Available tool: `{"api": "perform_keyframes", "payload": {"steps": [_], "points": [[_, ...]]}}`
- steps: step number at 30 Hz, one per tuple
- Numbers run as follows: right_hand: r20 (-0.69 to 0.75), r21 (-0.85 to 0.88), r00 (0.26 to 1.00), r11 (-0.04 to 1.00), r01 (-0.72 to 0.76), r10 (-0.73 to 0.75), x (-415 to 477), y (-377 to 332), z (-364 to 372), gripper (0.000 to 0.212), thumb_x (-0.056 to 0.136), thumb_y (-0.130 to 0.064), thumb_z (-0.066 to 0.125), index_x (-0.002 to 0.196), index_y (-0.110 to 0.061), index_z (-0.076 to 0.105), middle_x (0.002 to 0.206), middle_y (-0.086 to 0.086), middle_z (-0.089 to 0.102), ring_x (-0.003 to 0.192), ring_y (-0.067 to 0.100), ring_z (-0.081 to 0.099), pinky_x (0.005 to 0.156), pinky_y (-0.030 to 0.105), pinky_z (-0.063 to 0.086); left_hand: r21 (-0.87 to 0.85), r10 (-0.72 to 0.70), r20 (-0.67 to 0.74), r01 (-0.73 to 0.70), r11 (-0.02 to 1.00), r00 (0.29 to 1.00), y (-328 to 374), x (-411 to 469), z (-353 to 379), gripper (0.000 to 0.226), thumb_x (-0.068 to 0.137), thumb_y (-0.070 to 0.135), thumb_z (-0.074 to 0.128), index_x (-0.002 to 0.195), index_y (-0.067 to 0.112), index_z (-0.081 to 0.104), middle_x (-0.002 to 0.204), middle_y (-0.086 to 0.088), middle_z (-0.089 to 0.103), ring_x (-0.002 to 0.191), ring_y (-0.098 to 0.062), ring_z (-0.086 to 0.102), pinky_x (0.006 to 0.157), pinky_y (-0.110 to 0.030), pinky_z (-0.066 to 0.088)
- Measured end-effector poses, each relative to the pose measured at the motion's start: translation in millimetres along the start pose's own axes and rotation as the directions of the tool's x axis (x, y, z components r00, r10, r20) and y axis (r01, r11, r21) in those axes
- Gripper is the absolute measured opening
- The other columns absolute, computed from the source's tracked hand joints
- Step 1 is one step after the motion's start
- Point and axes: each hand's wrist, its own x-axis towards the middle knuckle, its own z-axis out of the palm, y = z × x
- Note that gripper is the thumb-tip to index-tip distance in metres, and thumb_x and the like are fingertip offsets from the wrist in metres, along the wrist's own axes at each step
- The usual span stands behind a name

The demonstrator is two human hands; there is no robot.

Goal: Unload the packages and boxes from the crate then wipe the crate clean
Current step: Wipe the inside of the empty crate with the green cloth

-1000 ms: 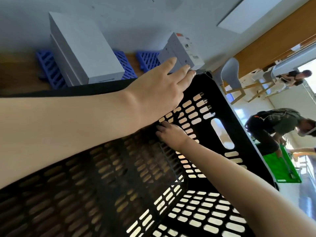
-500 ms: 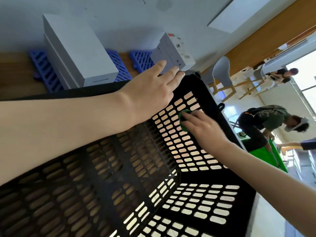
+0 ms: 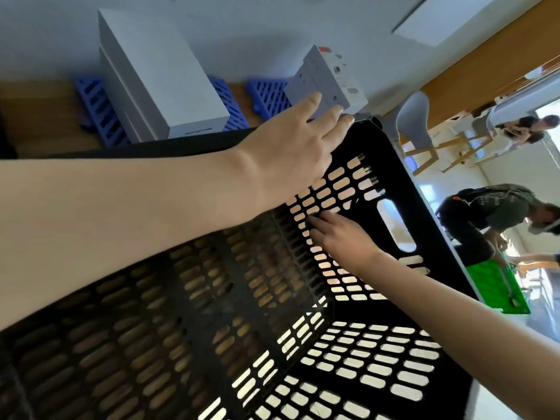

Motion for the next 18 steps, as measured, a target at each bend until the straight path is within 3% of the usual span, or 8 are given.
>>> {"api": "perform_keyframes", "payload": {"steps": [2, 7, 11, 14, 18], "points": [[-0.078, -0.003, 0.993, 0.996, -0.084, 0.084, -22.2, 14.1, -35.4, 0.02, 0.077, 0.0, 0.057, 0.089, -0.007, 0.071, 0.114, 0.014, 0.067, 0.094, 0.029, 0.063, 0.082, 0.035, 0.052, -0.003, -0.01, -0.007, 0.01, 1.0, 1.0, 0.0, -0.8, -0.9, 0.042, 0.101, 0.018, 0.037, 0.139, 0.001, 0.04, 0.159, -0.029, 0.004, 0.146, -0.042, 0.013, 0.115, -0.056, 0.018], [-0.177, 0.025, 0.969, 0.985, -0.168, 0.17, -56.7, 23.7, -70.2, 0.033, 0.086, -0.004, 0.04, 0.099, -0.003, 0.071, 0.121, 0.013, 0.065, 0.103, 0.032, 0.062, 0.087, 0.037, 0.053, -0.012, -0.017, -0.027, 0.017, 1.0, 1.0, -0.4, -1.5, -4.6, 0.043, 0.101, 0.02, 0.037, 0.139, 0.002, 0.041, 0.158, -0.029, 0.006, 0.146, -0.042, 0.014, 0.115, -0.056, 0.019], [-0.009, 0.025, 0.999, 0.999, -0.037, 0.037, -36.3, 6.3, -22.3, 0.023, 0.067, -0.001, 0.063, 0.087, -0.006, 0.073, 0.113, 0.012, 0.069, 0.096, 0.03, 0.065, 0.077, 0.033, 0.057, -0.002, -0.008, -0.034, 0.008, 1.0, 0.999, 0.5, 0.5, -0.3, 0.043, 0.1, 0.022, 0.041, 0.139, 0.005, 0.042, 0.159, -0.029, 0.006, 0.147, -0.041, 0.014, 0.115, -0.056, 0.02], [0.094, 0.038, 0.995, 0.999, 0.036, -0.04, -8.4, -11.1, 19.0, 0.015, 0.067, -0.004, 0.061, 0.077, -0.01, 0.07, 0.098, 0.008, 0.072, 0.086, 0.025, 0.066, 0.071, 0.029, 0.055, 0.016, 0.007, -0.042, -0.006, 1.0, 0.999, 0.6, 3.0, 3.2, 0.043, 0.1, 0.022, 0.043, 0.139, 0.006, 0.043, 0.158, -0.03, 0.006, 0.146, -0.042, 0.015, 0.114, -0.056, 0.021], [0.174, 0.063, 0.982, 0.996, 0.06, -0.07, 12.6, -22.1, 53.7, 0.013, 0.069, -0.003, 0.067, 0.079, -0.011, 0.069, 0.092, 0.007, 0.07, 0.084, 0.025, 0.063, 0.067, 0.031, 0.056, 0.054, 0.023, -0.031, -0.022, 0.998, 0.999, 1.1, 3.8, 4.6, 0.043, 0.1, 0.022, 0.042, 0.14, 0.005, 0.042, 0.158, -0.03, 0.006, 0.145, -0.043, 0.016, 0.114, -0.056, 0.021]]}}
